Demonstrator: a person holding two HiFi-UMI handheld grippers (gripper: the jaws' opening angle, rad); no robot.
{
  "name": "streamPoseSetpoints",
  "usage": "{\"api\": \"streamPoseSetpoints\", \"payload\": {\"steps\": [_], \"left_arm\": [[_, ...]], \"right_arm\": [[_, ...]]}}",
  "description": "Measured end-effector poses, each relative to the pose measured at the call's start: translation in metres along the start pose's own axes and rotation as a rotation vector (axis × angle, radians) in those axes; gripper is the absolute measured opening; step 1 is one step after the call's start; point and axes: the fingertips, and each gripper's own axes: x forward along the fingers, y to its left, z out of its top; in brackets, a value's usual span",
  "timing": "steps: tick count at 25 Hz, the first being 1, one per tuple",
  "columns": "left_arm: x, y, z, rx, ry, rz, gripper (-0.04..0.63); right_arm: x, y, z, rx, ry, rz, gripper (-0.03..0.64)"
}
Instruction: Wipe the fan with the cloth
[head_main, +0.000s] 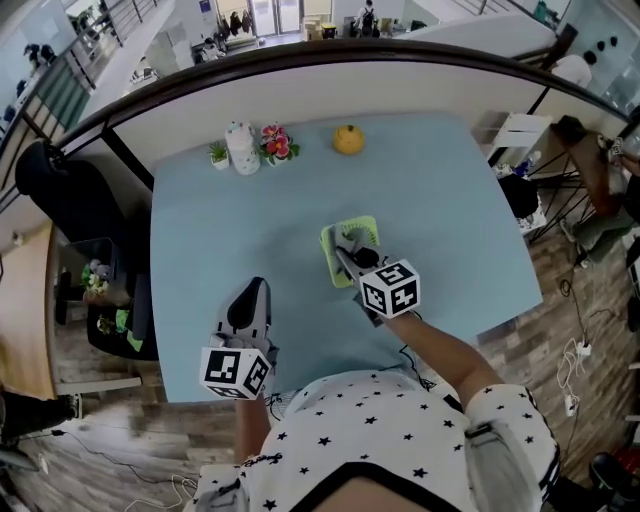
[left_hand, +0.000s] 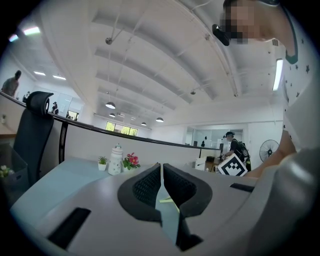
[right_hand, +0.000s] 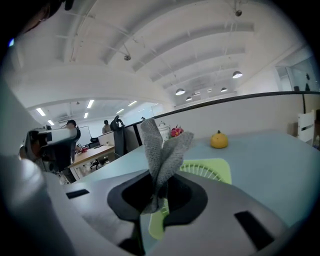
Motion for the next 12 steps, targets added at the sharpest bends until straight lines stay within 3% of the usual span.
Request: {"api": "streamPoseSetpoints", "payload": {"steps": [5, 12], "left_arm": [[-0.010, 0.007, -0.001, -0.003, 0.003, 0.032, 0.040], [-0.014, 0.015, -0.005, -0.009, 0.014, 0.054, 0.040]], "right_arm": [[0.013, 0.016, -0.025, -0.026, 0.067, 0.034, 0.046], [0.019, 0.008, -0.038, -0.041, 0.104, 0.013, 0.046]]}}
